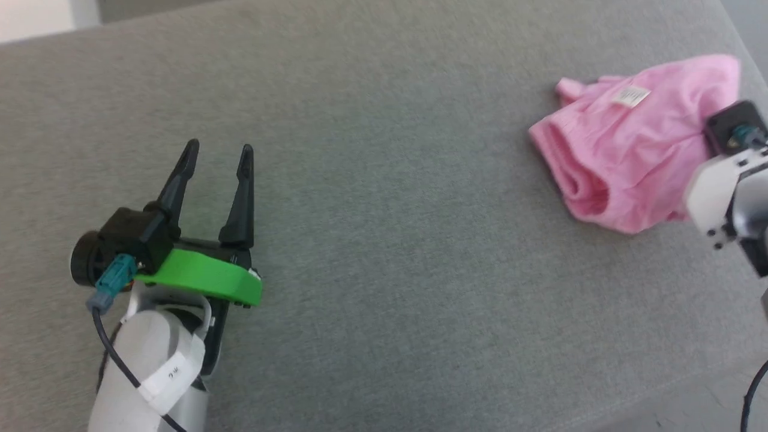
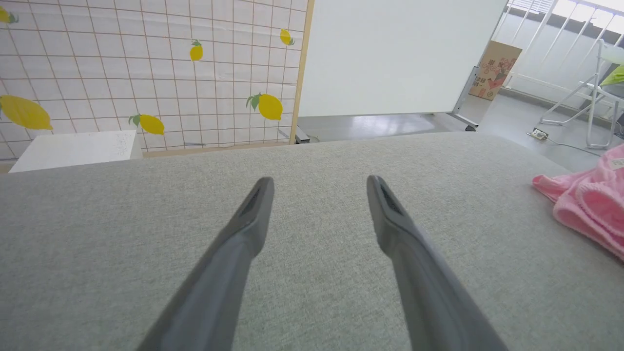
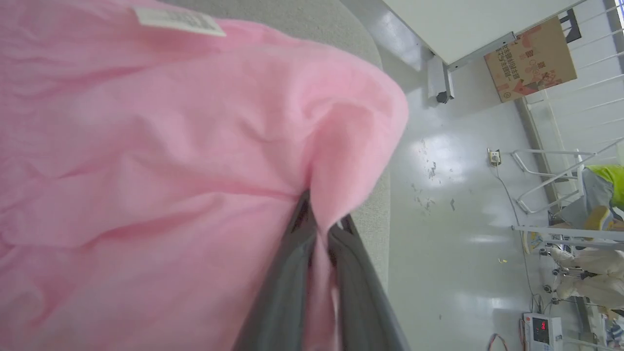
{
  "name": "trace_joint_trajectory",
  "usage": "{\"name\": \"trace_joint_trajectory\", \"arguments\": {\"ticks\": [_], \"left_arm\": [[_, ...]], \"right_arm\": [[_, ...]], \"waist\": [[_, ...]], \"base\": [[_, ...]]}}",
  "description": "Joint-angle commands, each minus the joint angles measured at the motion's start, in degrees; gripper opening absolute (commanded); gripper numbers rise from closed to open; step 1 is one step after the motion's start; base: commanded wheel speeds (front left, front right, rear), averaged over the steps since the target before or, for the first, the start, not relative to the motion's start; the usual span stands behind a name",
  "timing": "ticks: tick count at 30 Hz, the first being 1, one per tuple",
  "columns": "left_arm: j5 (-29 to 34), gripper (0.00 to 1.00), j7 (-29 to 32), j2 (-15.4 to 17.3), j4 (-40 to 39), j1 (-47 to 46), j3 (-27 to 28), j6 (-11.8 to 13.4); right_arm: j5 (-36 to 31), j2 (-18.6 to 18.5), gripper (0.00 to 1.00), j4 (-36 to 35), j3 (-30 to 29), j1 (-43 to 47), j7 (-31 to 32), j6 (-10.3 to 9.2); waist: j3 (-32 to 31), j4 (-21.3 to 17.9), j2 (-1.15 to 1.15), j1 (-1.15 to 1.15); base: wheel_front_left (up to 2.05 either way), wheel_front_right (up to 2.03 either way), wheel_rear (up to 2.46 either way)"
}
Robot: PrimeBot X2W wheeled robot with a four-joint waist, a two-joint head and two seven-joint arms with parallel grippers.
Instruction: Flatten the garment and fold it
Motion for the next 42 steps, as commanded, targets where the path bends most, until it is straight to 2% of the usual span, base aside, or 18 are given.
{"name": "trace_joint_trajectory", "arguments": {"ticks": [1, 10, 17, 18, 19, 20, 21, 26, 32, 37, 42], "left_arm": [[0.38, 1.0, 0.5, 0.84, -0.66, -1.01, -0.12, -0.34], [1.01, 1.0, 3.75, 3.21, -4.68, -2.02, -0.73, -0.29], [0.82, 1.0, 4.24, 3.68, -5.89, -2.22, -0.83, 0.09], [0.75, 1.0, 4.15, 3.63, -5.85, -2.22, -0.88, 0.14], [0.65, 1.0, 4.03, 3.56, -5.76, -2.18, -0.95, 0.19], [0.57, 1.0, 3.9, 3.48, -5.62, -2.13, -1.04, 0.22], [0.47, 1.0, 3.7, 3.34, -5.35, -2.02, -1.18, 0.26], [-0.47, 1.0, 1.66, 1.94, -3.2, -1.29, -1.79, 0.51], [-2.45, 1.0, -2.17, -0.2, 1.44, 0.86, -1.77, 0.83], [-3.93, 1.0, -4.56, -1.57, 5.31, 3.25, -1.16, 1.19], [-4.82, 1.0, -5.91, -2.42, 7.9, 5.09, -0.53, 1.28]], "right_arm": [[-0.91, -0.29, 0.0, 1.25, -0.45, -1.95, -0.88, -0.12], [-7.84, -2.46, 0.0, 11.3, -6.6, -9.05, -6.18, -0.12], [-12.69, -1.9, 0.0, 16.51, -11.38, -12.44, -10.26, -0.12], [-13.19, -1.85, 0.07, 16.93, -11.85, -12.79, -10.91, -0.12], [-13.88, -1.81, 0.44, 17.45, -12.14, -13.12, -11.65, -0.12], [-14.26, -1.71, 0.67, 17.86, -12.45, -13.33, -12.17, -0.12], [-14.49, -1.54, 1.0, 18.33, -13.02, -13.53, -12.89, -0.12], [-14.59, -1.33, 1.0, 19.36, -17.51, -12.67, -15.79, -0.12], [-10.62, 0.31, 1.0, 16.45, -22.42, -8.41, -21.74, -0.12], [0.8, 4.18, 1.0, 10.44, -22.09, -3.08, -27.64, -0.12], [8.92, 7.18, 1.0, 1.44, -19.66, 4.57, -28.79, -0.12]], "waist": [[5.08, -3.56, -0.01, 0.0], [9.46, -2.31, -0.01, 0.0], [9.69, -0.29, -0.01, 0.0], [9.51, -0.01, -0.01, 0.0], [9.27, 0.31, -0.01, 0.0], [8.99, 0.58, -0.01, 0.0], [8.53, 0.93, -0.01, 0.0], [5.01, 3.13, -0.01, 0.0], [-2.11, 6.26, -0.01, 0.0], [-8.14, 8.92, -0.01, 0.0], [-12.42, 11.18, -0.01, 0.0]], "base": [[0.0, 0.0, 0.0], [0.0, 0.0, 0.0], [0.0, 0.0, 0.0], [0.0, 0.0, 0.0], [0.0, 0.0, 0.0], [0.0, 0.0, 0.0], [0.0, 0.0, 0.0], [0.0, 0.0, 0.0], [0.0, 0.0, 0.0], [0.0, 0.0, 0.0], [0.0, 0.0, 0.0]]}}
